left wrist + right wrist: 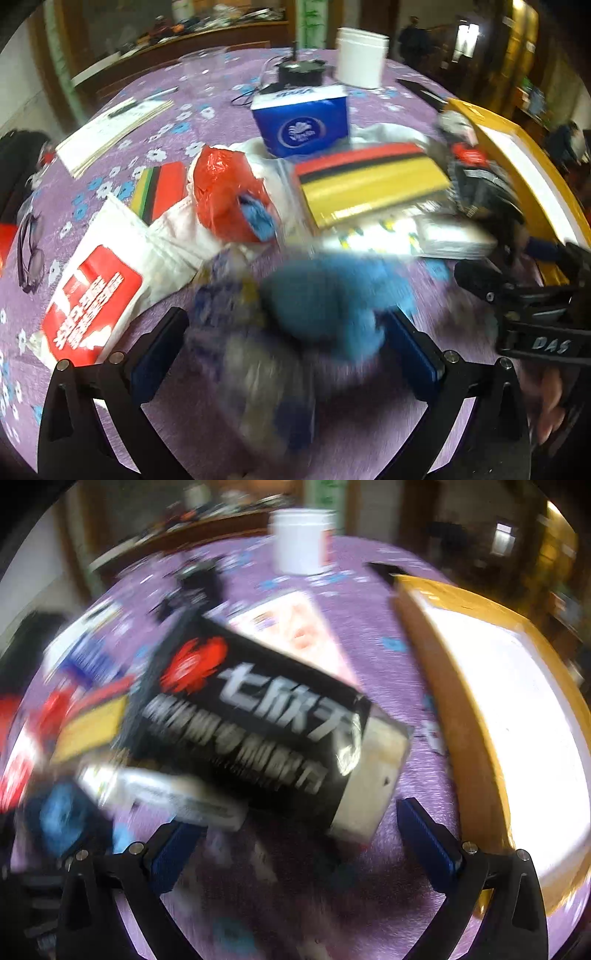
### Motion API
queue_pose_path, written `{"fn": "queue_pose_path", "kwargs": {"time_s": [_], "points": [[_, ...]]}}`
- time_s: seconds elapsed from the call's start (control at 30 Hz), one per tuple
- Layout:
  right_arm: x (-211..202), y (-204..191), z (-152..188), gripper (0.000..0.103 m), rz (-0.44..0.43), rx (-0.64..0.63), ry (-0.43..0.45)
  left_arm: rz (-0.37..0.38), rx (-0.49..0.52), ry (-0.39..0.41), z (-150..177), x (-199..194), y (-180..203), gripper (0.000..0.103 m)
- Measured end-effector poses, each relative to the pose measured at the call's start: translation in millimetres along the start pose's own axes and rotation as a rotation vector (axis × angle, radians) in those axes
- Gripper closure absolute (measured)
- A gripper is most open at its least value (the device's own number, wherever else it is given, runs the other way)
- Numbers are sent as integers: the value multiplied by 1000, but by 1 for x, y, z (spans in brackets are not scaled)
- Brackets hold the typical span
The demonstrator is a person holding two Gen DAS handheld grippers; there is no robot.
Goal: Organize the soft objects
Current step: 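Grasp the white bag with red label with the left gripper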
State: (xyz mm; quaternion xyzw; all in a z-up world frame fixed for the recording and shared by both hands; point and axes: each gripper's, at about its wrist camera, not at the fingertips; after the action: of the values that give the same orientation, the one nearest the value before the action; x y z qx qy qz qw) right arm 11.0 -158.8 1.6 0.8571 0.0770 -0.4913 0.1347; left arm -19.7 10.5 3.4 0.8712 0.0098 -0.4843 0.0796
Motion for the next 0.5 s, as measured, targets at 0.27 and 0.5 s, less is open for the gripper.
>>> {"fn": "queue_pose_path", "kwargs": {"time_s": [0.27, 0.5], "points": [[-47, 4, 43, 3, -214, -224, 104, 102, 22, 87, 4, -61, -46, 0], [-77, 16, 68, 20, -305, -254, 238, 7, -6, 87, -26, -52, -93, 10]]}}
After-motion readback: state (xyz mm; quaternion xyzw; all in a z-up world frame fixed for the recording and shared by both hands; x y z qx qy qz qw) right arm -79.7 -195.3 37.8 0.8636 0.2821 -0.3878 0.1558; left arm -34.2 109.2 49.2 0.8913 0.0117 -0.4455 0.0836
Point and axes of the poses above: each gripper's, at about its wrist camera, not at the fingertips, and x roughly the way its jaws point, y to its right, z to its underside, and after that the axes turned 14 degrees about -x, right-handed
